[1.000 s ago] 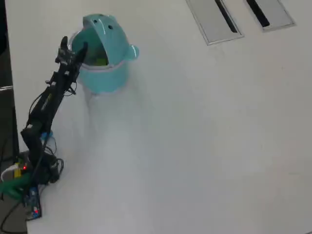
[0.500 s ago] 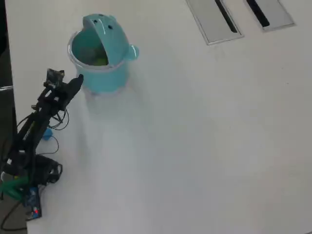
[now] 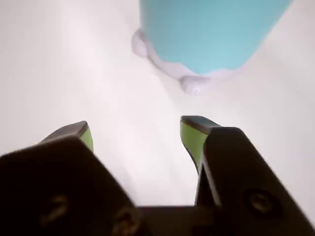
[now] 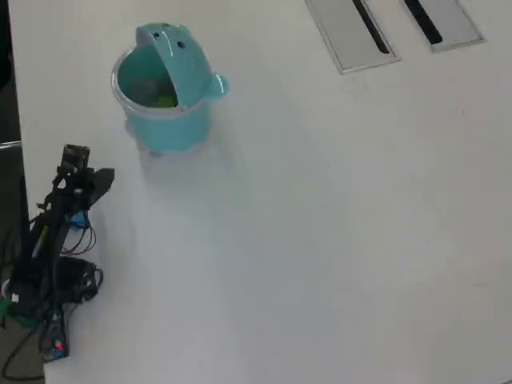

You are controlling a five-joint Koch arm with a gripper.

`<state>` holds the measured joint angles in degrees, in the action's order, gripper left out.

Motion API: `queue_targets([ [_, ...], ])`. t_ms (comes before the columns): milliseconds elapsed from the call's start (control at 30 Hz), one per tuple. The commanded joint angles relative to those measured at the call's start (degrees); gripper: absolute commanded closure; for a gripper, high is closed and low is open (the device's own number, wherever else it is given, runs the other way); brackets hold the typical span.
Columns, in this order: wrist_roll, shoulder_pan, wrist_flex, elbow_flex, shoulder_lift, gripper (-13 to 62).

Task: Grasp RGB lego blocks and put them in the bin one by one.

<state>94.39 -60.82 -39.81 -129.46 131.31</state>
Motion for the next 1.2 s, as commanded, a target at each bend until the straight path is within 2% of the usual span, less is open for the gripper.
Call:
queue_targets([
  [0,-2.5,-1.5,-1.9,3.1,4.1,16.2],
  [267,-4.0,-10.5,-11.5,1.6,4.2,14.5],
  [1167,-5.6,-19.6,-6.7,-15.6,3.9,15.4],
])
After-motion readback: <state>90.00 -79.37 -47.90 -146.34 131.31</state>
